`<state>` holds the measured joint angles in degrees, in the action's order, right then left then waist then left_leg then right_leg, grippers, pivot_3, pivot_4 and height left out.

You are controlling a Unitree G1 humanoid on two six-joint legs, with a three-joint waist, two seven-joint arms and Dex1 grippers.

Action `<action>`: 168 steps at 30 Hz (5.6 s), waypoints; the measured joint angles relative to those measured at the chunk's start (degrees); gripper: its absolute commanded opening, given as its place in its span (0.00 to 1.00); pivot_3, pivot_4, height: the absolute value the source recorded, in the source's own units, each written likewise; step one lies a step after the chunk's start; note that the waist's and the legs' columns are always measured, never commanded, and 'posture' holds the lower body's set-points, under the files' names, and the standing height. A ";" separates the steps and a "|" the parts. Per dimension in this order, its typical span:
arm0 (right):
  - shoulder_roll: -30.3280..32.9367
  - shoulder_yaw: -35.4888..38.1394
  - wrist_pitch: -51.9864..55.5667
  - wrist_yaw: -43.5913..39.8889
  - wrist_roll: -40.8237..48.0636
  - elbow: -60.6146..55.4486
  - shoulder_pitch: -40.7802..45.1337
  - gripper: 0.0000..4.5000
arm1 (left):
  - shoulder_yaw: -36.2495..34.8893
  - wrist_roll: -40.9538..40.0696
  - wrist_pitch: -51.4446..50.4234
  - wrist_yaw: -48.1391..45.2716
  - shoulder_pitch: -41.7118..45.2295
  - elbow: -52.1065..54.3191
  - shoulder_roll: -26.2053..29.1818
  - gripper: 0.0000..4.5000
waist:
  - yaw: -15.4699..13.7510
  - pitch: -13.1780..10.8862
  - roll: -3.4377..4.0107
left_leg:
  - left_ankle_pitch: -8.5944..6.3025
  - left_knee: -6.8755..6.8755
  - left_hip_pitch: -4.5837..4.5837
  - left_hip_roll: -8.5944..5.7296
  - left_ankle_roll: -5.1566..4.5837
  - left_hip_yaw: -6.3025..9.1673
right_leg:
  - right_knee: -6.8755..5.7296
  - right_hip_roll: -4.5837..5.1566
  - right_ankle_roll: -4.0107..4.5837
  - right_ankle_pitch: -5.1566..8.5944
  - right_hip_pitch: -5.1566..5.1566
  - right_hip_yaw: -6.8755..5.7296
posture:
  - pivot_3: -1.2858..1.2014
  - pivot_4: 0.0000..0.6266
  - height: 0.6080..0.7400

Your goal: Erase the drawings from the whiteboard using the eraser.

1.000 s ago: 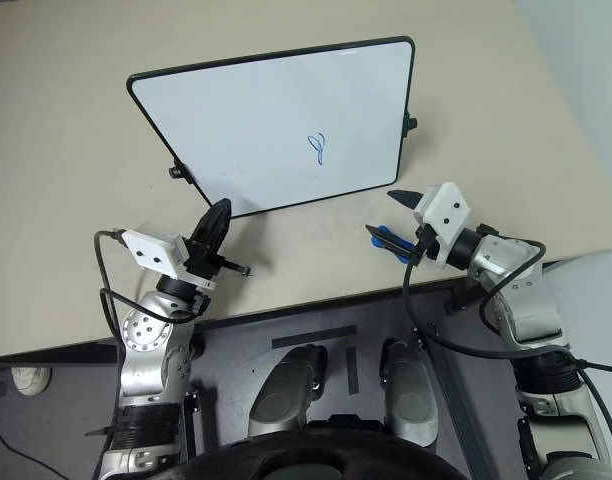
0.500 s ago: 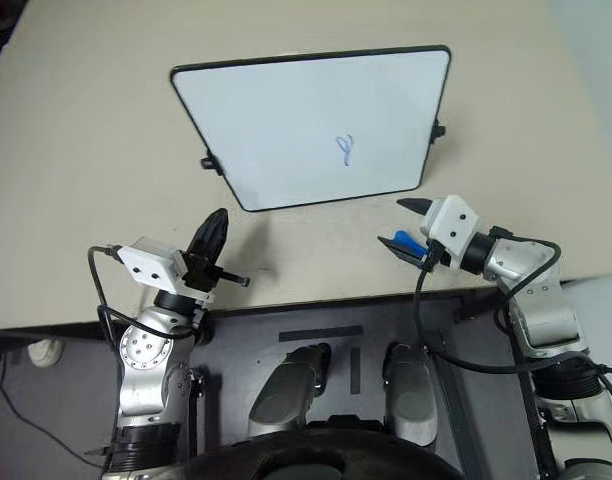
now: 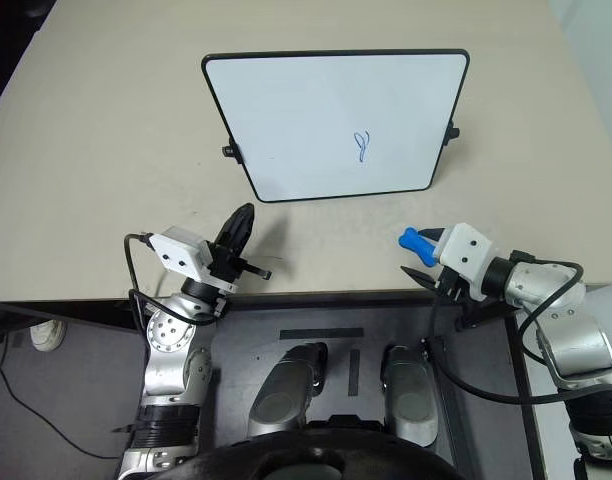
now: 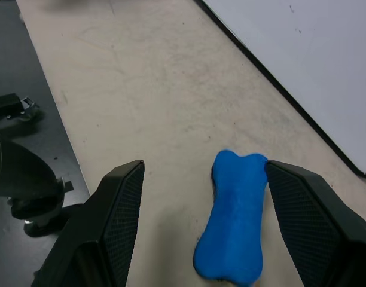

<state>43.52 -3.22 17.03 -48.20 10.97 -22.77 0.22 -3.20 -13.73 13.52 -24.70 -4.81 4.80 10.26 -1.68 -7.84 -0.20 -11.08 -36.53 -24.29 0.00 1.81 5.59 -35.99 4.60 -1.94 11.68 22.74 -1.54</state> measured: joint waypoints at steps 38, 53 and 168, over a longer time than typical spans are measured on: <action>-4.15 0.13 7.39 1.81 1.22 4.31 1.97 0.75 | -0.11 0.28 1.08 0.06 1.41 -1.08 -0.28 0.00 | 0.10 0.04 -0.07 | -0.02 0.11 -0.10 -0.03 -0.39 0.06 | -0.05 -0.46 -0.27 0.01 0.05 0.43 | 0.52 0.24 1.00; -4.67 0.15 7.82 2.34 1.12 5.60 3.02 0.06 | -0.11 0.31 1.38 0.07 2.08 -1.51 -0.29 0.00 | 0.10 0.09 -0.14 | -0.01 0.10 -0.08 -0.05 -0.40 0.05 | -0.06 -0.47 -0.27 0.02 0.02 0.48 | 0.52 0.24 1.00; 0.93 -8.76 -21.33 0.39 -8.96 17.53 12.63 0.72 | -0.65 -0.08 2.13 -1.76 5.99 -4.40 2.03 0.00 | 0.34 -0.02 -0.07 | 0.29 0.15 -0.65 0.76 0.10 -0.55 | -0.05 -0.42 0.13 -0.74 0.56 0.26 | 0.52 0.24 1.00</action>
<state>44.45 -11.98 -4.31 -47.81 2.01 -5.23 12.85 -3.85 -13.81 15.65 -26.46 1.18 0.40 12.29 -1.34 -7.86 -0.27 -10.79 -36.38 -24.93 0.77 1.91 5.04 -36.04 4.18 -1.81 10.94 23.30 -1.28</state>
